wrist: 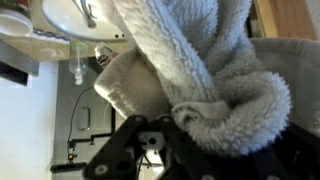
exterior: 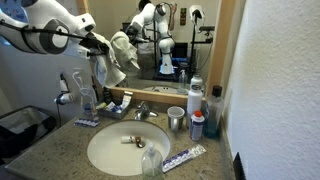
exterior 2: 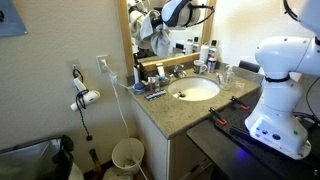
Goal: Use the towel on the left side of the counter to wipe the mirror
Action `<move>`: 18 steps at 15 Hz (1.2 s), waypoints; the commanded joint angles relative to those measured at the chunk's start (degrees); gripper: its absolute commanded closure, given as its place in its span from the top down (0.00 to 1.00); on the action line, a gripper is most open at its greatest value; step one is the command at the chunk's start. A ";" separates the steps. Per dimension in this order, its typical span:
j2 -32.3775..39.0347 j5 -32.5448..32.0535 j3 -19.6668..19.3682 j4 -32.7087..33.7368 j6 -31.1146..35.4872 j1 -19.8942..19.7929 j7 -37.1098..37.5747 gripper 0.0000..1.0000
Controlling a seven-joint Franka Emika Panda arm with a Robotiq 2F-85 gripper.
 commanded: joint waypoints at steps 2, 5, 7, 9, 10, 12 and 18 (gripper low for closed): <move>-2.99 2.21 -17.90 1.09 -17.71 20.20 -3.54 0.08; 0.66 7.64 -30.64 1.63 -32.57 33.54 -6.02 0.08; 3.71 10.04 -37.24 1.10 -42.26 39.59 -6.92 0.08; 6.21 10.67 -42.79 0.53 -52.10 44.19 -6.96 0.08; 7.86 10.57 -44.77 0.46 -57.17 45.37 -6.64 0.08; 10.79 11.44 -47.50 0.29 -67.30 45.65 -7.97 0.08; 19.41 17.57 -44.13 -3.13 -87.67 36.57 -15.21 0.08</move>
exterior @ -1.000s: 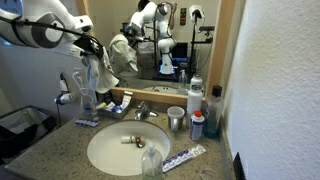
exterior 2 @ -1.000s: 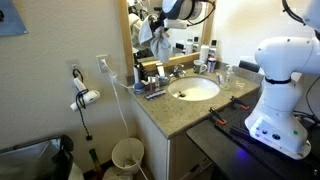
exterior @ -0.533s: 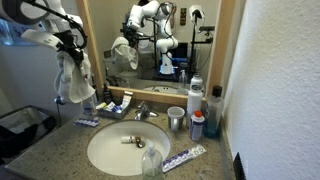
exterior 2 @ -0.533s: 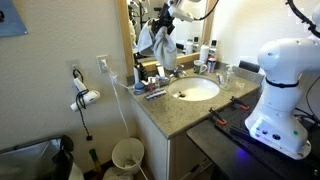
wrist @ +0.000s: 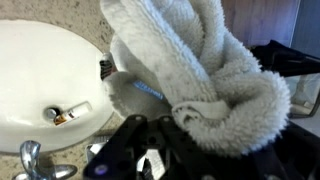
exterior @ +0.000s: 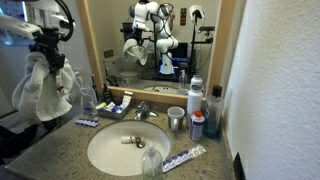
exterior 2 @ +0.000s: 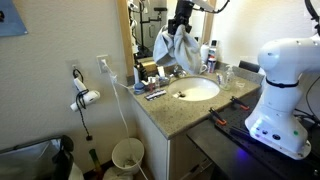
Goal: Use the towel on the left side of the counter to wipe the mirror
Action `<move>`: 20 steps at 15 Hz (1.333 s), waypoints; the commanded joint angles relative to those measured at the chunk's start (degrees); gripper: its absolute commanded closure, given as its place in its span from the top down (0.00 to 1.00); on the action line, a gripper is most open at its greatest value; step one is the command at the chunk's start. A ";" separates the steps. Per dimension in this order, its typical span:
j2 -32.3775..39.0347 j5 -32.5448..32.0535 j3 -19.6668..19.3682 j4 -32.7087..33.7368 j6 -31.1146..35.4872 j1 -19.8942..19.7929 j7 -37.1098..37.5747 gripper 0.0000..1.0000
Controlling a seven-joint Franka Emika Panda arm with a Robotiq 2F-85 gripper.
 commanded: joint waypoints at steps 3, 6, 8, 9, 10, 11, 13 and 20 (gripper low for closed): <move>6.32 5.55 3.46 -7.06 -11.20 -4.80 -6.96 0.08; 8.12 9.49 7.85 -12.55 -10.29 -5.84 -11.27 0.08; 8.73 12.48 11.23 -15.86 -8.54 -6.21 -14.41 0.08; 9.32 14.64 12.99 -17.45 -6.87 -6.11 -15.90 0.08; 9.75 17.08 14.66 -18.98 -4.94 -5.98 -17.64 0.08; 10.11 19.45 16.32 -20.26 -3.07 -5.80 -18.74 0.08; 10.23 24.31 19.66 -22.67 1.07 -5.53 -21.55 0.08; 9.16 39.96 31.42 -27.06 17.42 -6.06 -30.60 0.08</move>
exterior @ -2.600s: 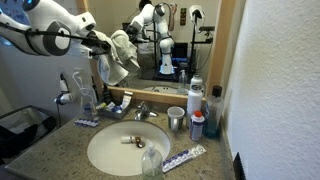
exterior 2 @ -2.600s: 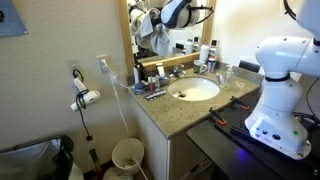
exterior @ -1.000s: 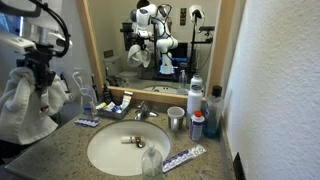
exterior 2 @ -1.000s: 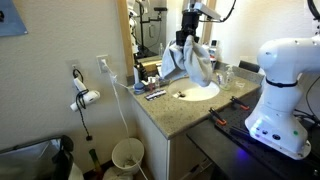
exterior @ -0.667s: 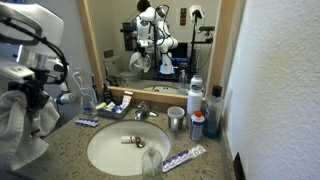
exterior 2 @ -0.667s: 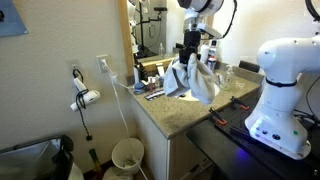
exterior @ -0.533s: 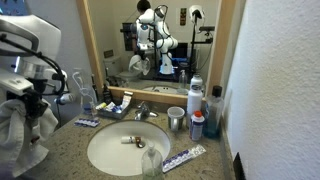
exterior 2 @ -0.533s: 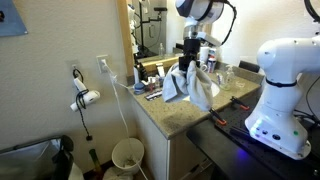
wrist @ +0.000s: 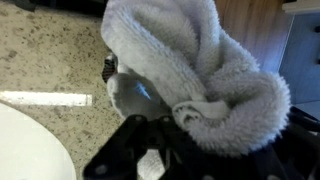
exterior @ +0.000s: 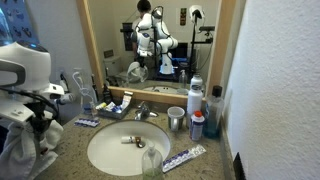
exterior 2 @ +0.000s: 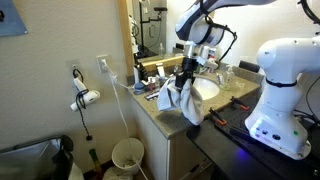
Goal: Use the towel on the left side of the counter to wipe the mirror
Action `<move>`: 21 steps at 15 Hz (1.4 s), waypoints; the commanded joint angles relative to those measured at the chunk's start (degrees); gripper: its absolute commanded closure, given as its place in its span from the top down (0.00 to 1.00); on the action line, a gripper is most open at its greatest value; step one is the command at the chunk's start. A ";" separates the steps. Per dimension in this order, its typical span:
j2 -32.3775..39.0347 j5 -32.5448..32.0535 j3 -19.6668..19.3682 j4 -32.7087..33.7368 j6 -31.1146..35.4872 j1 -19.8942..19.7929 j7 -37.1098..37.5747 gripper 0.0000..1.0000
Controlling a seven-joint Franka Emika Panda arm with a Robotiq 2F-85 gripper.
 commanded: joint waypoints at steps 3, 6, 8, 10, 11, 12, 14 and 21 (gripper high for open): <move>-1.33 8.37 8.01 -1.19 7.88 -1.99 -5.61 0.18; -1.91 9.83 11.25 -0.66 10.34 -3.67 -5.99 0.49; -1.83 10.29 11.34 -0.27 11.95 -4.24 -5.76 0.63; -1.61 9.37 9.53 0.44 12.97 -4.10 -5.53 0.79; -1.52 8.80 8.29 0.96 13.24 -3.91 -5.46 0.85; -1.40 8.36 6.14 1.49 12.94 -3.33 -5.54 0.94; -0.87 7.36 1.99 2.96 11.18 -2.78 -5.23 1.00; 4.90 0.09 -11.16 9.08 3.56 -2.67 -0.45 1.00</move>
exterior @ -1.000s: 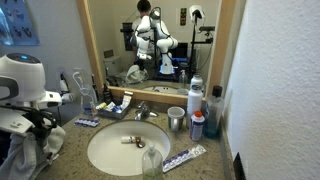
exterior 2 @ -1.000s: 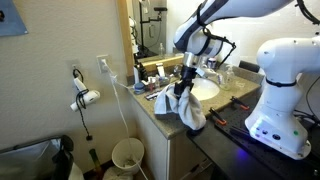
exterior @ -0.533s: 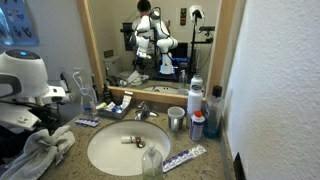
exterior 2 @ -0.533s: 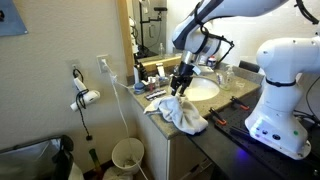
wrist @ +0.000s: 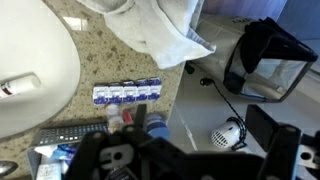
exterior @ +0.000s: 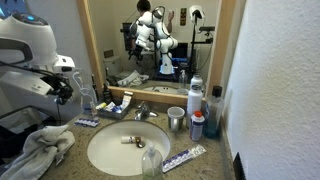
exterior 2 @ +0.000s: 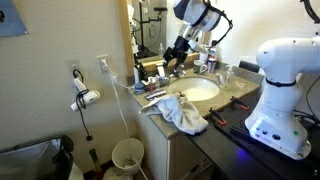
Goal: Use the towel on the left side of the counter to wipe the mirror
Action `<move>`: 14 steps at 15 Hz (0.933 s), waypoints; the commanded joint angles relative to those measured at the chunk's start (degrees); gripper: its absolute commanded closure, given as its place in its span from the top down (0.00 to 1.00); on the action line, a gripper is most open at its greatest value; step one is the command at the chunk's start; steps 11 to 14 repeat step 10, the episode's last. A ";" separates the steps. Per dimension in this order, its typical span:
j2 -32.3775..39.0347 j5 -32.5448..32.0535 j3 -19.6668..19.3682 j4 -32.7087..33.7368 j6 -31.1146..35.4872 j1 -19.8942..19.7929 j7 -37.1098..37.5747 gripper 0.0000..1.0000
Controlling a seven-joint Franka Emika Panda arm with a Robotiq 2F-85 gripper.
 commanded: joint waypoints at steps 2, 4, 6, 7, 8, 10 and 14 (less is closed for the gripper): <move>5.71 -5.69 -6.65 3.93 -7.32 -0.74 6.04 1.00; 7.50 -8.29 -8.56 5.58 -9.56 -1.28 8.71 1.00; 8.83 -10.58 -9.93 6.93 -11.33 -1.80 10.99 1.00; 9.38 -11.37 -10.36 7.32 -11.84 -1.95 11.76 1.00; 9.84 -11.95 -10.63 7.72 -12.32 -2.14 12.35 1.00; 10.23 -12.89 -10.33 8.18 -12.81 -2.64 12.88 1.00; 10.23 -12.89 -10.33 8.18 -12.81 -2.64 12.88 1.00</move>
